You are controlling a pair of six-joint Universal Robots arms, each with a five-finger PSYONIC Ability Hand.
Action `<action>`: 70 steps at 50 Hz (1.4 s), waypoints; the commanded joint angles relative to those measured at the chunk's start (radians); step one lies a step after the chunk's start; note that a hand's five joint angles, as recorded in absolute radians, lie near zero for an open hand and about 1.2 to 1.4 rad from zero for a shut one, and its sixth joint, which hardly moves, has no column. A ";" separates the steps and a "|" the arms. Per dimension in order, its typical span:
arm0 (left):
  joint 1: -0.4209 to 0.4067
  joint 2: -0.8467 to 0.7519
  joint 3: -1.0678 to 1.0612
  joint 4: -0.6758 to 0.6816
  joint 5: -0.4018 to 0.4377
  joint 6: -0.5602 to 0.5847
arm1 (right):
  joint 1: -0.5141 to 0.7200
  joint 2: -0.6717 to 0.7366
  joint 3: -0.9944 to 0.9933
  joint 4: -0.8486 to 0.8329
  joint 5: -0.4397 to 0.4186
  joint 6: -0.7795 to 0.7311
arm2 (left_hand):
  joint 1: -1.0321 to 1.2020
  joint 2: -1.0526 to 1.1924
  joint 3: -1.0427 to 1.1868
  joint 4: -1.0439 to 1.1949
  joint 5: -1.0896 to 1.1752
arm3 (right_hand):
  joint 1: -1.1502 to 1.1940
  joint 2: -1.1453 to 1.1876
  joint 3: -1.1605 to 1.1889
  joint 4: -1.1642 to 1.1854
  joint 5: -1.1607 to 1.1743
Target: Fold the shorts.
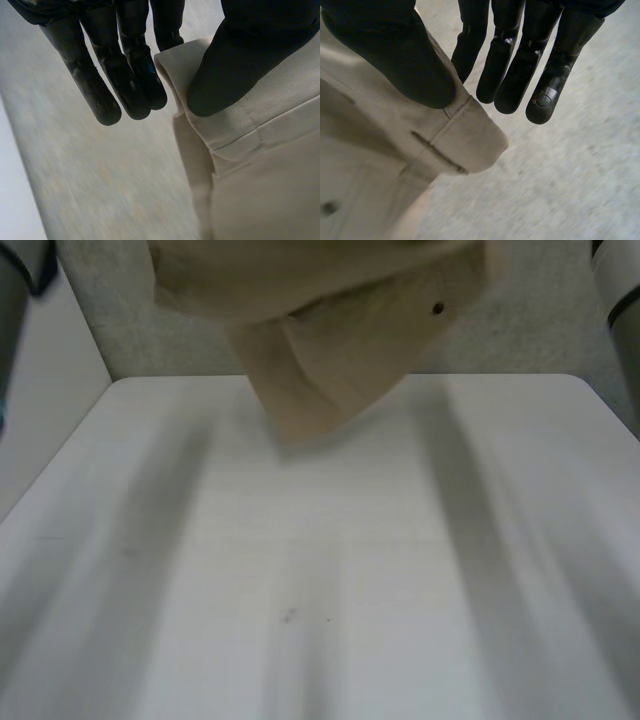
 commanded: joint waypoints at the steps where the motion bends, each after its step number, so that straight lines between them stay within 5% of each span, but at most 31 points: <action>1: -0.016 0.034 -0.356 -0.003 0.006 -0.060 | 0.000 0.055 0.140 0.026 -0.008 -0.008 | 0.263 0.197 0.203 0.201 0.252 | 0.421 0.216 0.216 0.204 0.227; 10: -0.019 -0.008 -0.734 0.075 0.056 -0.109 | 0.000 0.201 0.380 0.037 -0.015 -0.011 | 0.263 0.197 0.203 0.201 0.252 | 0.421 0.216 0.216 0.204 0.227; 20: -0.052 0.001 -0.838 0.040 0.059 -0.107 | -0.012 0.195 0.542 0.066 -0.011 -0.003 | 0.263 0.197 0.203 0.201 0.252 | 0.421 0.216 0.216 0.204 0.227; 32: -0.052 0.230 -0.861 -0.218 0.090 -0.103 | -0.015 0.046 0.650 0.297 -0.040 -0.033 | 0.263 0.197 0.203 0.201 0.252 | 0.421 0.216 0.216 0.204 0.227; 43: -0.053 0.497 -0.829 -0.529 0.199 -0.081 | -0.095 -0.214 0.674 0.718 -0.075 -0.247 | 0.263 0.197 0.203 0.201 0.252 | 0.421 0.216 0.216 0.204 0.227; 51: -0.039 0.584 -0.823 -0.629 0.309 -0.078 | -0.157 -0.316 0.671 0.819 -0.184 -0.283 | 0.263 0.197 0.203 0.201 0.252 | 0.421 0.216 0.216 0.204 0.227; 59: 0.008 0.390 -0.805 -0.428 0.309 -0.057 | -0.210 -0.171 0.656 0.692 -0.273 -0.284 | 0.263 0.197 0.203 0.201 0.252 | 0.421 0.216 0.216 0.204 0.227; 70: 0.007 -0.139 -0.423 -0.294 0.208 -0.011 | -0.170 0.139 0.403 0.467 -0.179 -0.194 | 0.263 0.197 0.203 0.201 0.252 | 0.421 0.216 0.216 0.204 0.227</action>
